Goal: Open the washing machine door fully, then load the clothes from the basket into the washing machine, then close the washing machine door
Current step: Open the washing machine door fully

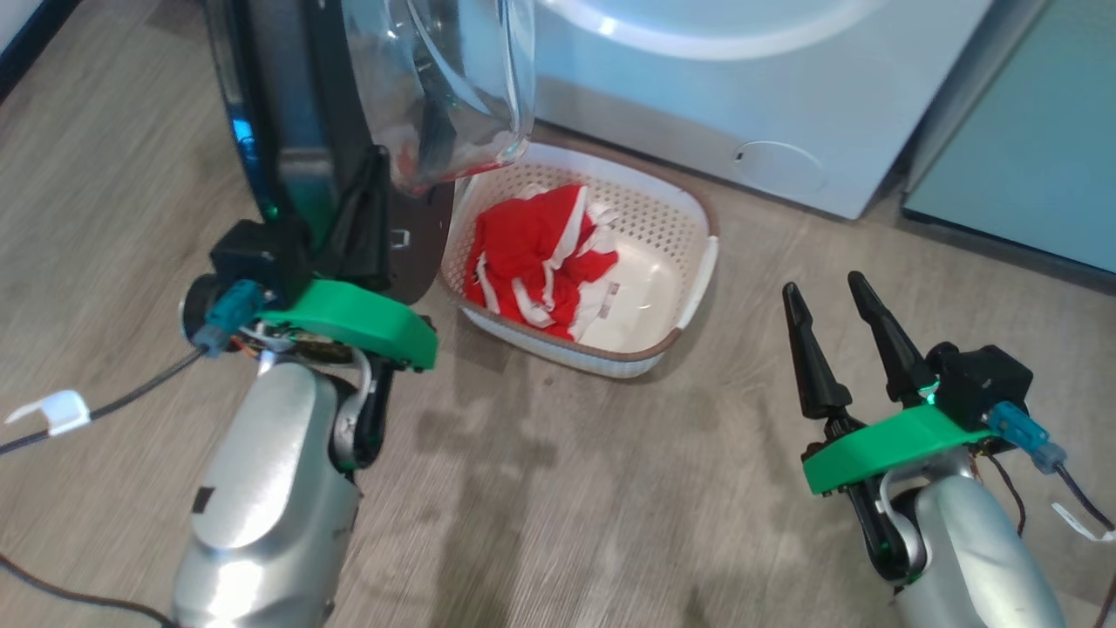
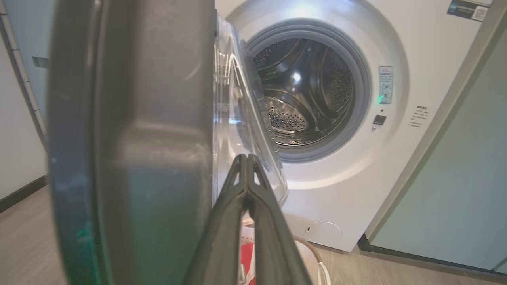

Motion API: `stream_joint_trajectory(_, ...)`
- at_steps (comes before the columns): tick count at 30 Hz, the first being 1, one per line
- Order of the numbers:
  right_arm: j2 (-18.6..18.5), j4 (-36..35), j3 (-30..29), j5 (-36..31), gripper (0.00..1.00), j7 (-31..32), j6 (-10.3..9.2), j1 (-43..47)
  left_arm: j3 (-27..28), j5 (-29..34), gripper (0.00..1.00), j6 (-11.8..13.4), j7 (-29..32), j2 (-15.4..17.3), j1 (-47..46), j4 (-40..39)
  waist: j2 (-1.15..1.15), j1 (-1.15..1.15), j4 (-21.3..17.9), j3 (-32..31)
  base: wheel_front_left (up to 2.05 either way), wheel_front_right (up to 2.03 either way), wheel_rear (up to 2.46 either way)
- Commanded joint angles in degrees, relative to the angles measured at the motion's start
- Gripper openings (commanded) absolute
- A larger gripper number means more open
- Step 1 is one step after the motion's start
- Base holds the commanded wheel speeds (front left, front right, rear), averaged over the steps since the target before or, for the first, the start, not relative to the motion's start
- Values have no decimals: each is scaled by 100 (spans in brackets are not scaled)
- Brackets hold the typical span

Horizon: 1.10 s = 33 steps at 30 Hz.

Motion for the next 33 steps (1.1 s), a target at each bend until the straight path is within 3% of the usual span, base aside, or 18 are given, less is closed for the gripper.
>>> stream_joint_trajectory(1,14,-165,106,-93,100,-50,0,-223,325,70,0,-49,-27,110,-223,-121,0,0,128,98,0,0,0)
stream_joint_trajectory(7,14,-214,65,-218,100,12,0,-291,834,124,0,-149,-27,110,-284,92,0,0,273,245,0,0,0)
stream_joint_trajectory(16,14,-455,17,-459,100,228,0,-398,1984,482,0,-508,-27,172,-653,418,0,0,349,677,0,0,0)
stream_joint_trajectory(33,-64,-1054,-171,-827,100,693,0,-438,3913,836,0,-876,-27,739,-1487,1023,0,0,332,1442,0,0,0)
